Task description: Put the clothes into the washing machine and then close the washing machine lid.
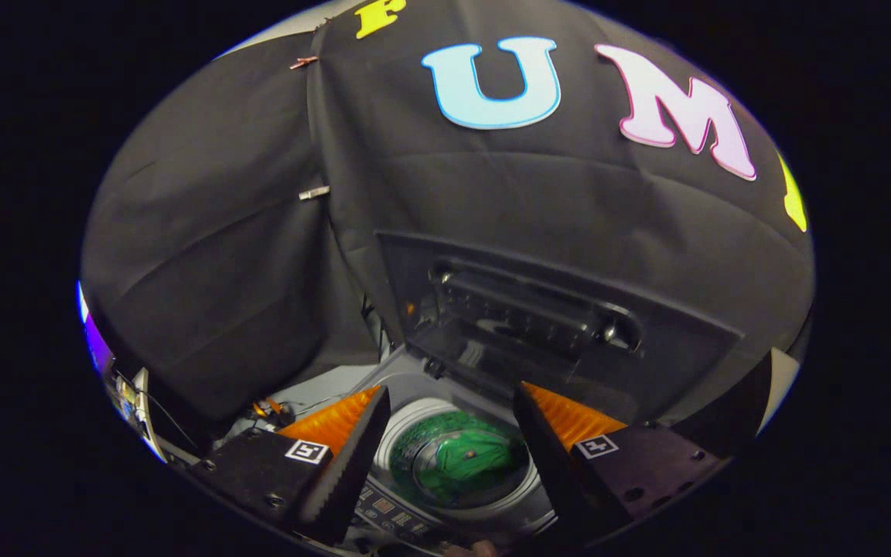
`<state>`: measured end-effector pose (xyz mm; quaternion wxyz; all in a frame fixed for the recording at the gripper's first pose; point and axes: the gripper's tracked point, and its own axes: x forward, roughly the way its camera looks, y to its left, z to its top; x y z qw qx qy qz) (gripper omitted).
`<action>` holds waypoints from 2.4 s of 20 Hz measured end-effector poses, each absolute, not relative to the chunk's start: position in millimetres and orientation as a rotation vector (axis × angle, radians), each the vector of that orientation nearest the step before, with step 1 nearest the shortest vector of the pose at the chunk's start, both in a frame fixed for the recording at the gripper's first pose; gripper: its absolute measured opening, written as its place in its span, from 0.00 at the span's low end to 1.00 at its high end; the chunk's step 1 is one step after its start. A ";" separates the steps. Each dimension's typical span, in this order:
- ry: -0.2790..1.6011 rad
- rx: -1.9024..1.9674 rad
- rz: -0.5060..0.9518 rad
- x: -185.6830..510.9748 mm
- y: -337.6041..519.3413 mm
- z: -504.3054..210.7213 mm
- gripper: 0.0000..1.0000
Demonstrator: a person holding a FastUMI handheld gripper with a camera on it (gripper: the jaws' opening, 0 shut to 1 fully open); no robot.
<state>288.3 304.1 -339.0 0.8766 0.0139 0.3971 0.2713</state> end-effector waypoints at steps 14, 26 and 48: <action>0.510 0.145 0.235 366.5 243.7 -292.8 0.99; 0.543 0.167 0.056 401.6 183.7 -310.6 0.99; 0.622 0.099 -0.022 349.9 177.6 -308.9 0.99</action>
